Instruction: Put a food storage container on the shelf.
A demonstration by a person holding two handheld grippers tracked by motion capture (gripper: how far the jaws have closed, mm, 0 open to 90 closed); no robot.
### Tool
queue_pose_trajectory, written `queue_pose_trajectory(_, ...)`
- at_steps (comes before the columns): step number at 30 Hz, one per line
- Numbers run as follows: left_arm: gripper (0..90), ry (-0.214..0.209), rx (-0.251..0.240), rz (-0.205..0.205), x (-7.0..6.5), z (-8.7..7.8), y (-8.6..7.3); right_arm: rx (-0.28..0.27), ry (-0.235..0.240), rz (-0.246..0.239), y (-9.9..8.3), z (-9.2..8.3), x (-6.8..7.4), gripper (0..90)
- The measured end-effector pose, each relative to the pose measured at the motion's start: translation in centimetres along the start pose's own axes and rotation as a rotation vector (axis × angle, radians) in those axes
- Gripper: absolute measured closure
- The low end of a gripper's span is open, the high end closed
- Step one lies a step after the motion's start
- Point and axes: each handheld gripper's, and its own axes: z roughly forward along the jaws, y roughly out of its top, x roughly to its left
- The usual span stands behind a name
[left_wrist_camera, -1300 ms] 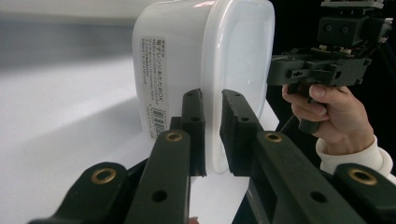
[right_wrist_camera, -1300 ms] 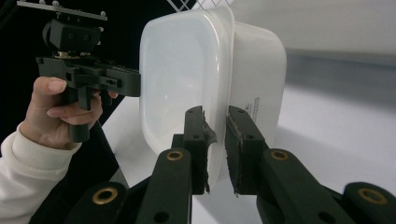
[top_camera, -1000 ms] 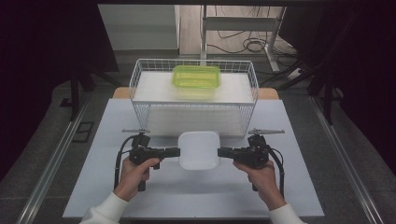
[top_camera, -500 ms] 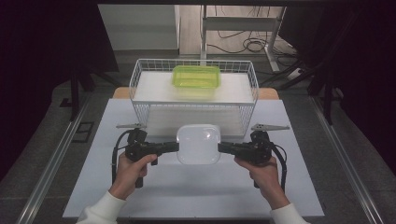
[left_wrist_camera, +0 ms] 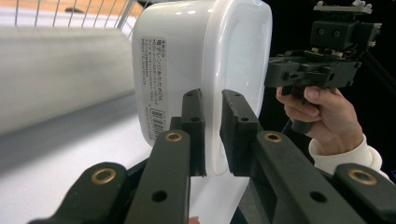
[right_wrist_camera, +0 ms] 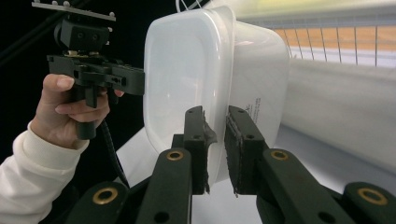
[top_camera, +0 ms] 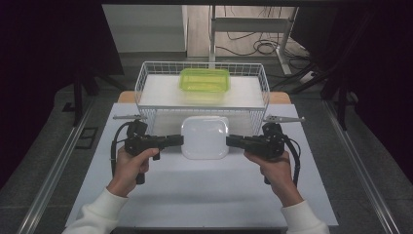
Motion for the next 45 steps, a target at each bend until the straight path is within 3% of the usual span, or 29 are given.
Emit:
queue_pose_trajectory(16, 80.3, -0.010, -0.045, 0.055, -1.7, -1.3, 6.0, -0.057, 0.014, -0.064, 5.9, -1.2, 1.4, 78.7)
queue_pose_trajectory(24, 80.1, 0.009, -0.046, 0.074, -1.8, -1.2, 9.0, -0.065, -0.001, -0.073, 8.6, -1.4, 1.3, 78.8)
queue_pose_trajectory(30, 80.0, -0.001, -0.054, 0.070, -1.6, -1.5, 11.7, -0.068, 0.008, -0.078, 11.3, -1.3, 1.2, 78.9)
queue_pose_trajectory(40, 80.0, 0.001, -0.023, 0.050, -0.2, -0.9, 16.0, -0.089, 0.040, -0.030, 14.5, -0.6, -0.8, 79.2)
queue_pose_trajectory(45, 79.9, 0.002, -0.015, 0.009, 1.5, -0.1, 17.6, -0.087, 0.045, 0.016, 15.6, 0.3, -2.4, 79.2)
